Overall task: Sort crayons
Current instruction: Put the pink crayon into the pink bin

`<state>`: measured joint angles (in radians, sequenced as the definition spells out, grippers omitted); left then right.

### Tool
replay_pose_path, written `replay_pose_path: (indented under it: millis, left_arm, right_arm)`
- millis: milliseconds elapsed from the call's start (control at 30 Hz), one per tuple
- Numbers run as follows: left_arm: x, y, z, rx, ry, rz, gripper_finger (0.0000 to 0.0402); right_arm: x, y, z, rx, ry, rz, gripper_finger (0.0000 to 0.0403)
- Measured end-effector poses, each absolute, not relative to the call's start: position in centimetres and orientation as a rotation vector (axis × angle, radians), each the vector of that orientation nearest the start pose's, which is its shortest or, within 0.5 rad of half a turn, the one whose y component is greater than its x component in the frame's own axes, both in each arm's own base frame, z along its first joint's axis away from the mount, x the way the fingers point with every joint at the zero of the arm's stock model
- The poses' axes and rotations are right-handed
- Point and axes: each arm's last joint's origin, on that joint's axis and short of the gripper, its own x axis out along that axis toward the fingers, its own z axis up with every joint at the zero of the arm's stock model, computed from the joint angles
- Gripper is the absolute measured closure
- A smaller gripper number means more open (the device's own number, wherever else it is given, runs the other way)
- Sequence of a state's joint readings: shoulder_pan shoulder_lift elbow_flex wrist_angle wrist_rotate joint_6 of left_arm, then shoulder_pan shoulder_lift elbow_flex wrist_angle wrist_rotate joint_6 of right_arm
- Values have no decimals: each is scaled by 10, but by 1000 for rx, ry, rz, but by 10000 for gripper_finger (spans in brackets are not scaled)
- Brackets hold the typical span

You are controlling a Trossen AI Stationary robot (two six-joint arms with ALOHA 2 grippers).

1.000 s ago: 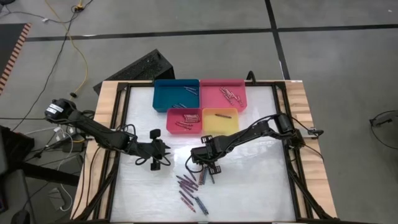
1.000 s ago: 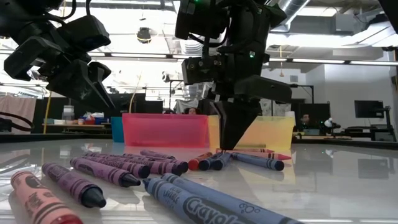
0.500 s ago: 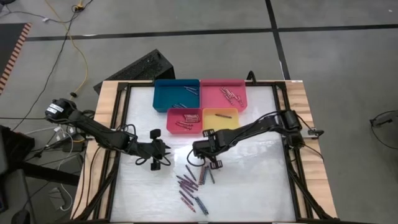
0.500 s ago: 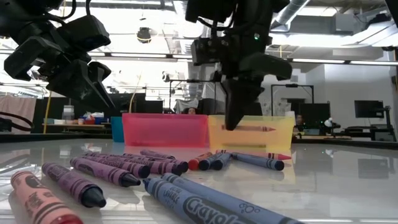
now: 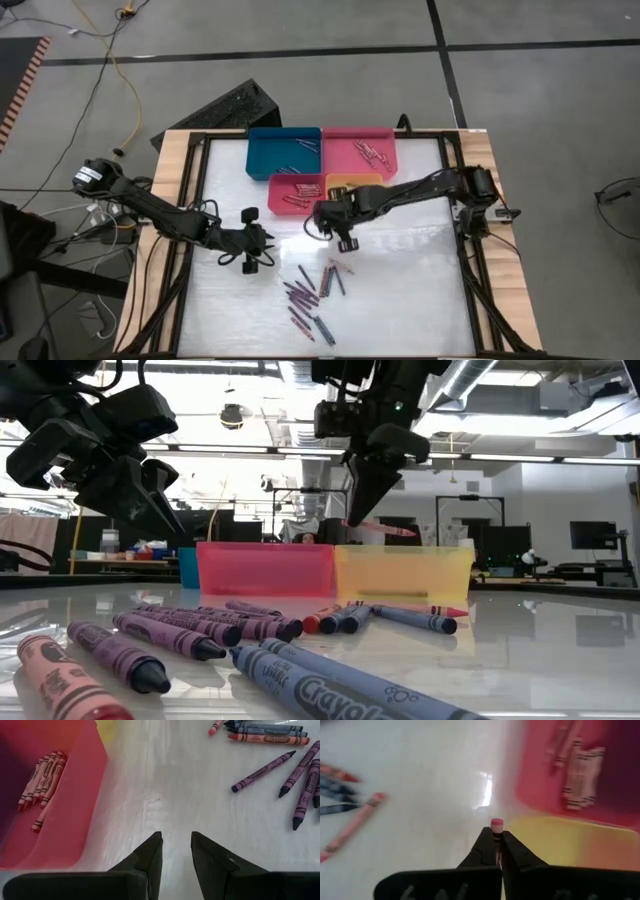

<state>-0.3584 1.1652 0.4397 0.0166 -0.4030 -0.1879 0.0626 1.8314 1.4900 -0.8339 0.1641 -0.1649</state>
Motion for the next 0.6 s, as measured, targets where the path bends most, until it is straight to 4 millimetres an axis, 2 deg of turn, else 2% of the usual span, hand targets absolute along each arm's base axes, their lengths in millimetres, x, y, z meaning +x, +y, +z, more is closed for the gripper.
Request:
replay_pose_path:
  millis: [200, 600]
  left_arm:
    - [201, -63, 167, 82, 650, 104, 307]
    - [201, -63, 167, 95, 655, 100, 307]
  right_arm:
    - [373, -21, 256, -241, 1140, -76, 397]
    - [363, -113, 262, -132, 1082, -297, 397]
